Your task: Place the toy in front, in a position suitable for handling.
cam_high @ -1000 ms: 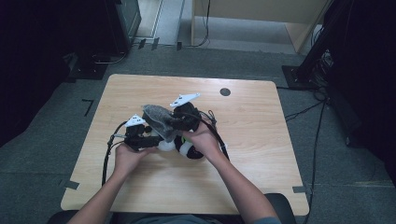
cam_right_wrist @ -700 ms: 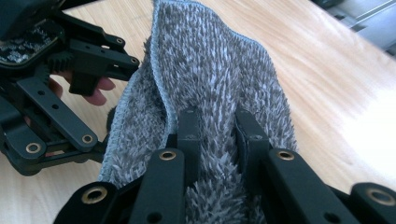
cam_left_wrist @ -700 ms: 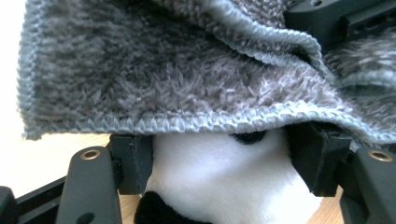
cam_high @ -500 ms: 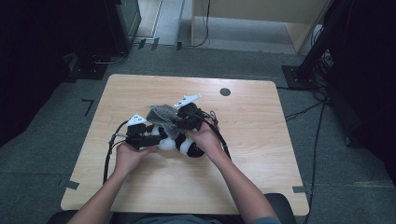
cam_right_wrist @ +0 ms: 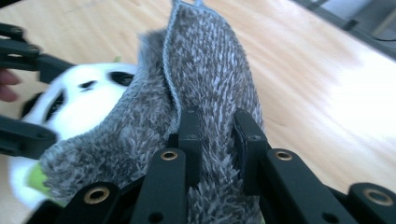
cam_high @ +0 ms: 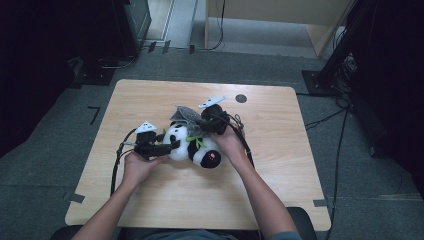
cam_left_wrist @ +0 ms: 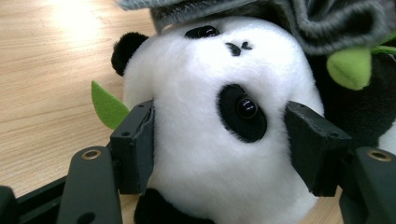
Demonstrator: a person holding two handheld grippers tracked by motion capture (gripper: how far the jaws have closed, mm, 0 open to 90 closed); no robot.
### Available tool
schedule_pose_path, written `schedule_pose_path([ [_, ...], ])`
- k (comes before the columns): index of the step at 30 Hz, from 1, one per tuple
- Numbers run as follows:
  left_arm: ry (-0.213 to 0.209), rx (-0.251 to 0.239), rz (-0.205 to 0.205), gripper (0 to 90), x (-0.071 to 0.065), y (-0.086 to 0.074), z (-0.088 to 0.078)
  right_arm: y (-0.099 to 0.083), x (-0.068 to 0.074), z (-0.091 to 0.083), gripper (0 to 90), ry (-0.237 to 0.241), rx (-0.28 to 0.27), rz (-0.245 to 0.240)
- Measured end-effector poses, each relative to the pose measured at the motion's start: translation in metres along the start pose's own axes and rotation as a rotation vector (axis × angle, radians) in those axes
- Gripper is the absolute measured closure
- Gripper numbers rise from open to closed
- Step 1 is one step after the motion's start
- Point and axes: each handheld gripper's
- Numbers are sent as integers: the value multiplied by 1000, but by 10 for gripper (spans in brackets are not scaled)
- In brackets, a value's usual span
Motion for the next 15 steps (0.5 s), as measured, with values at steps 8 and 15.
schedule_pose_path([
  [8,-10,0,-1,317,2,-1,0,-7,-33,-19,788,-66,-21,78],
  [15,-11,-5,-1,315,2,-1,0,-21,-59,-21,788,-74,-48,167],
])
Point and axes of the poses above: each handheld gripper's, and its own axes: z roughly forward along the jaws, y roughly out of its top, x roughly to its left, and after that the axes turned 8 degrees about y, right-handed
